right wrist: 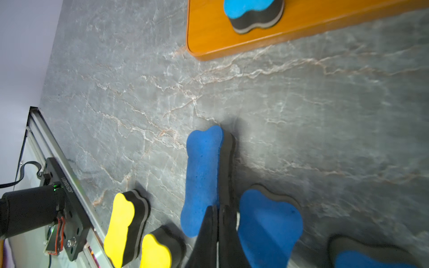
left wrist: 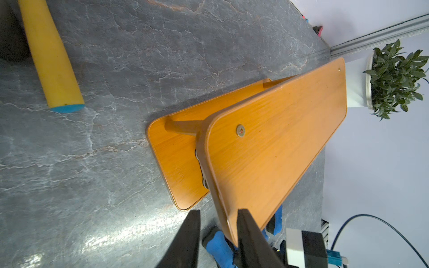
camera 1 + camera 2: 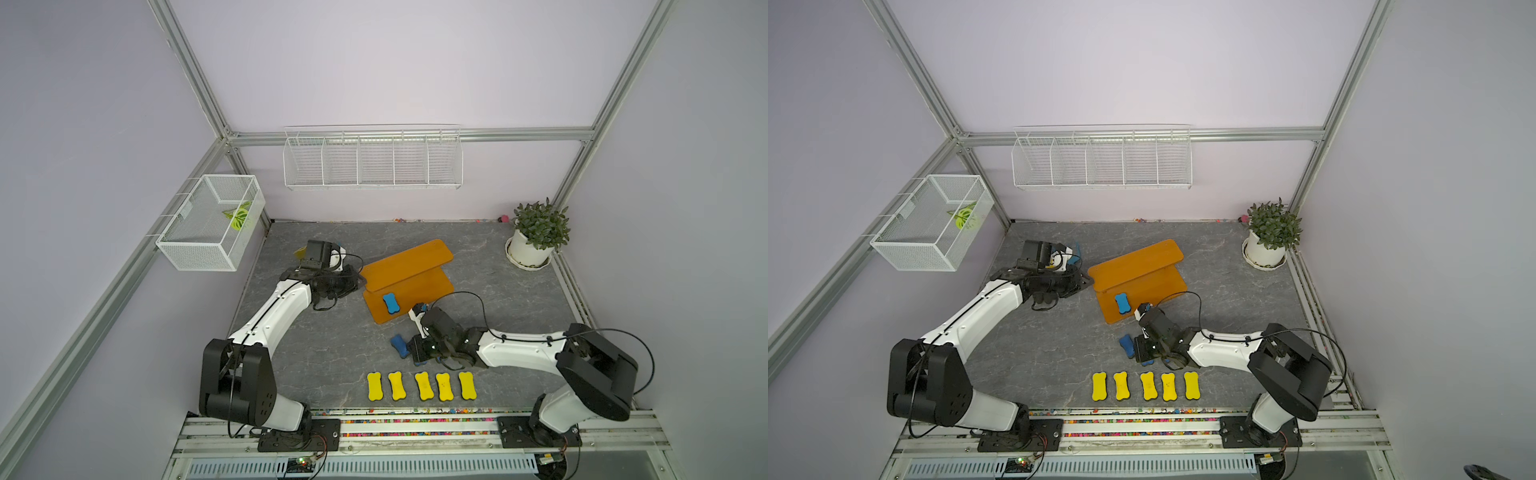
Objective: Remove the whiteboard erasers from the shelf
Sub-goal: Place the whiteboard eraser at the center of the board.
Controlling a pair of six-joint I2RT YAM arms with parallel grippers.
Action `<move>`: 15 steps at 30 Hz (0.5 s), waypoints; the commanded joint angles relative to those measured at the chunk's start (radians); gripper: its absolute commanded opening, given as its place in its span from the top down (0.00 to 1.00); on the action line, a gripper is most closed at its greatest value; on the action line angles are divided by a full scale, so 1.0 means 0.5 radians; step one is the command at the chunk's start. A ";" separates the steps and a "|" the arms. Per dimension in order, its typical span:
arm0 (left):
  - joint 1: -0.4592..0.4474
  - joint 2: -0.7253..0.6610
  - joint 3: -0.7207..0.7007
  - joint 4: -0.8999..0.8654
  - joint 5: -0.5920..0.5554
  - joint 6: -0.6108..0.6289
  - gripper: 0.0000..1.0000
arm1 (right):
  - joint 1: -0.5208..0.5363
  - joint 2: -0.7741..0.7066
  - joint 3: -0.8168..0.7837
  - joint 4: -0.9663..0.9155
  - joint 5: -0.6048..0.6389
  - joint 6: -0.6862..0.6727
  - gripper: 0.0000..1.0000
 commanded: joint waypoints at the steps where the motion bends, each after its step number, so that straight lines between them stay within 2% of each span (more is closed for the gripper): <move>1: -0.001 -0.034 -0.010 -0.030 -0.013 0.034 0.67 | 0.023 0.033 0.056 -0.042 -0.072 -0.013 1.00; 3: 0.000 -0.028 -0.007 -0.033 -0.013 0.037 0.68 | 0.029 0.042 0.068 -0.063 -0.092 -0.019 0.99; 15: -0.001 -0.018 -0.006 -0.033 -0.019 0.037 0.68 | 0.044 0.058 0.075 -0.142 -0.240 -0.043 0.74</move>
